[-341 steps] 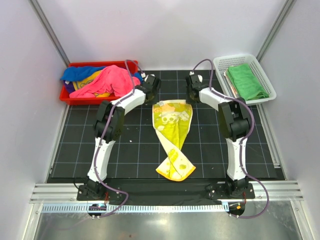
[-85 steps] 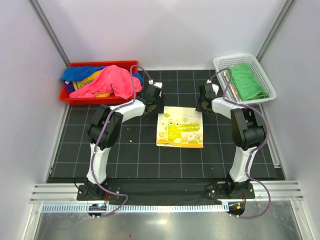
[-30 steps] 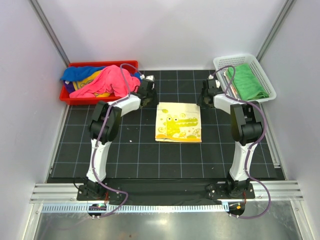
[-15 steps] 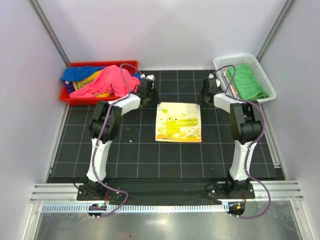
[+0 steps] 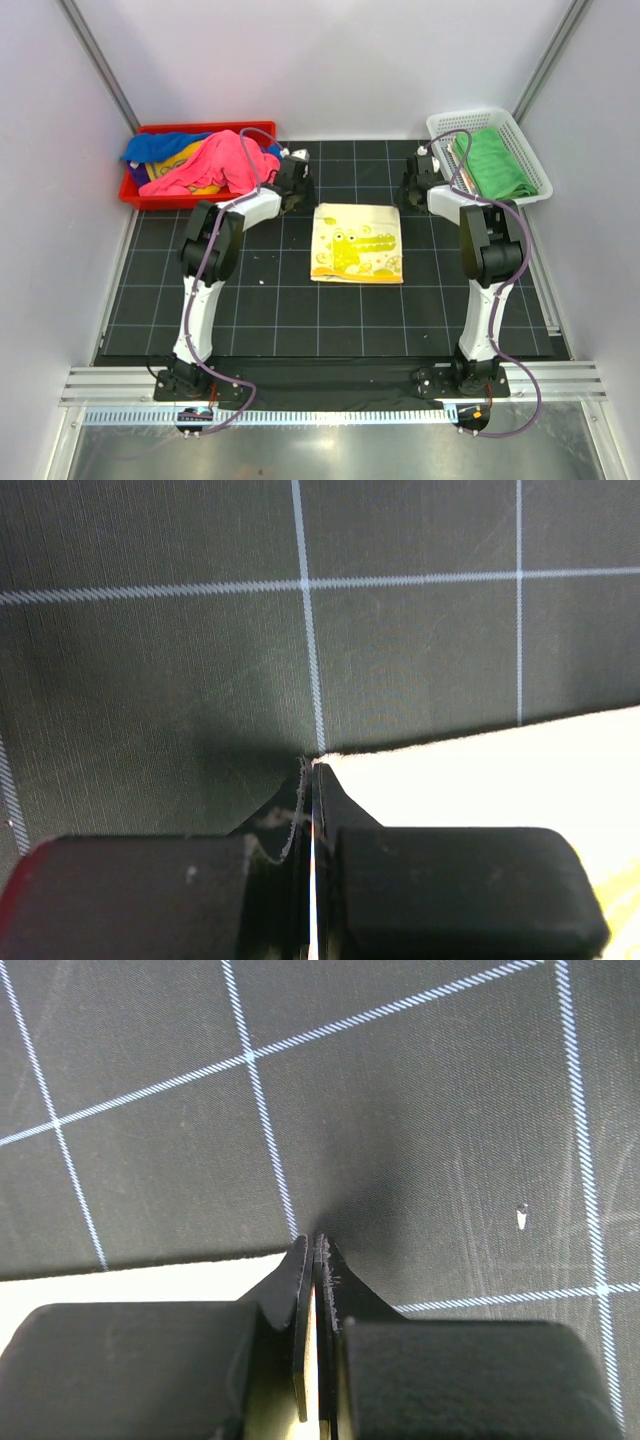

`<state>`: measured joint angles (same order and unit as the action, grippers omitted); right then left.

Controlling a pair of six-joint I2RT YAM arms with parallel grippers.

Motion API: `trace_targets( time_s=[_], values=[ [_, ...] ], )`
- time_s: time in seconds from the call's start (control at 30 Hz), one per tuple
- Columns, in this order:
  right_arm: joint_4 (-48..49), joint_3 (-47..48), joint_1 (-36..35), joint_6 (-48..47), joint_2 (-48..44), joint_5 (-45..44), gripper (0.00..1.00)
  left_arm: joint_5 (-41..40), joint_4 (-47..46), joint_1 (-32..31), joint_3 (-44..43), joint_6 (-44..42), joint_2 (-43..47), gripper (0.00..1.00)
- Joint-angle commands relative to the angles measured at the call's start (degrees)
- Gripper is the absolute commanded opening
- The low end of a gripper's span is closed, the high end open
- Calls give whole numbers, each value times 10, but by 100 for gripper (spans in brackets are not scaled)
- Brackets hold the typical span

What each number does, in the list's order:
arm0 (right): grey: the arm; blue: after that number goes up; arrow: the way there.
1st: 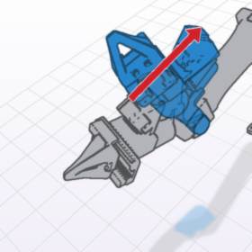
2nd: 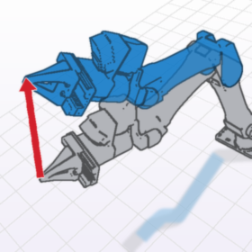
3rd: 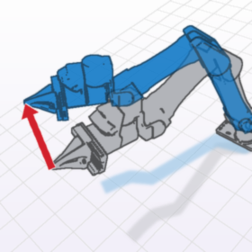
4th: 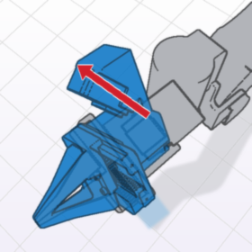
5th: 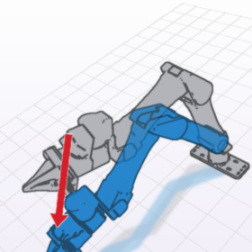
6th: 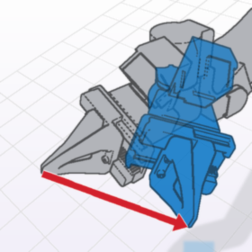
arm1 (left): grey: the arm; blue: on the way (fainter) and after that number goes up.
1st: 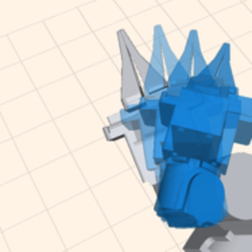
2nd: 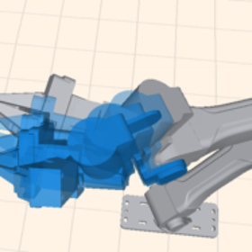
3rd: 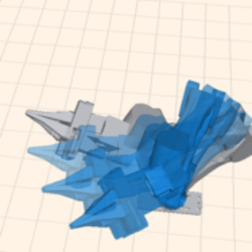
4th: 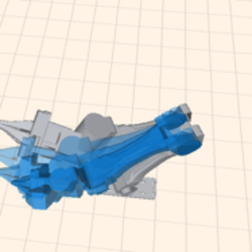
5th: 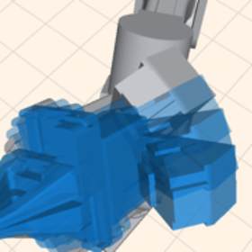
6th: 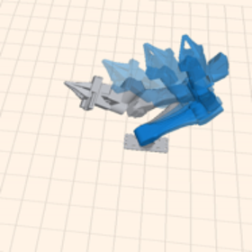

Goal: Fold and stack the towels
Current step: Fold the towel

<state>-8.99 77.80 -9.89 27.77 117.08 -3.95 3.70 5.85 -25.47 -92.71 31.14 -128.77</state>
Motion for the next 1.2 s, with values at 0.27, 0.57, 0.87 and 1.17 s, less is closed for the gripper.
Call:
trace_targets(
  time_s=[0.27,0.57,0.87,1.17],
  values=[
    [100,2,11,-9,-45,31,2,31,-143,24,-16,23,47,0],
    [174,-80,20,-5,-117,86,2,54,-218,29,76,28,113,0],
    [248,-203,17,19,-182,147,2,68,-262,29,192,34,177,0],
    [259,-281,8,28,-249,140,2,71,-302,30,292,45,230,0]
  ],
)
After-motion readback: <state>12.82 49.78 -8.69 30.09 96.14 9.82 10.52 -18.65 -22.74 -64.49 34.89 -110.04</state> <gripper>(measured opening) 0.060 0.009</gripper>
